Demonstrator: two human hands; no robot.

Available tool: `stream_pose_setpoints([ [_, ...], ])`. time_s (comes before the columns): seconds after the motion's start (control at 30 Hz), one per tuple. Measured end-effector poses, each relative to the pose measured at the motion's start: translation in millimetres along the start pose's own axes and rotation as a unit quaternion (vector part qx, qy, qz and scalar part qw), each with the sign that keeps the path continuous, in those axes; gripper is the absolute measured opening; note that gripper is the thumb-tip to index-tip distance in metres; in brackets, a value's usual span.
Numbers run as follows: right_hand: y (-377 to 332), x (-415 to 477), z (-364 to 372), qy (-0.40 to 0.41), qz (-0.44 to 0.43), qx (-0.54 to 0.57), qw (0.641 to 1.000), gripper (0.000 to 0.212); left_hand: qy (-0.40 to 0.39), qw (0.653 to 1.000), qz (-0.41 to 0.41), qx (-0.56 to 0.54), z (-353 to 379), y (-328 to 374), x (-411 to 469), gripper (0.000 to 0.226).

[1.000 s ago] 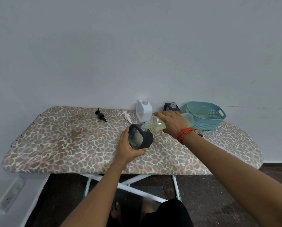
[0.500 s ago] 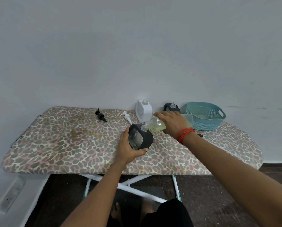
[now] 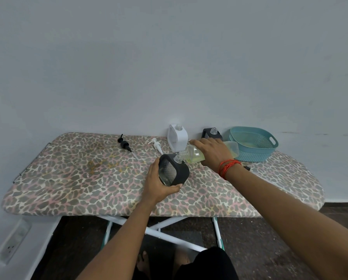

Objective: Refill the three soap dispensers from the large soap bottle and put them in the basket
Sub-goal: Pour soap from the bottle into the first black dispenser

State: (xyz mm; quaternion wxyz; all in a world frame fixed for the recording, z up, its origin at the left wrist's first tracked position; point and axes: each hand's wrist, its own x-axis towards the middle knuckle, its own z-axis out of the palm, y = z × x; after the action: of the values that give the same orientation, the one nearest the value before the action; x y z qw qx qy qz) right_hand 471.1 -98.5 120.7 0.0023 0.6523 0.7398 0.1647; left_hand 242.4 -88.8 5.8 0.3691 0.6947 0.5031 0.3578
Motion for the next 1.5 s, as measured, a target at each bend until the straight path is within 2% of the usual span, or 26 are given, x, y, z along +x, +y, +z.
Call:
stream_pose_setpoints([
  [1.5, -2.5, -3.0, -7.2, -0.015, 0.003, 0.004, 1.0, 0.076, 0.012, 1.0, 0.017, -0.016, 2.5, -2.4, 0.9, 0.128],
])
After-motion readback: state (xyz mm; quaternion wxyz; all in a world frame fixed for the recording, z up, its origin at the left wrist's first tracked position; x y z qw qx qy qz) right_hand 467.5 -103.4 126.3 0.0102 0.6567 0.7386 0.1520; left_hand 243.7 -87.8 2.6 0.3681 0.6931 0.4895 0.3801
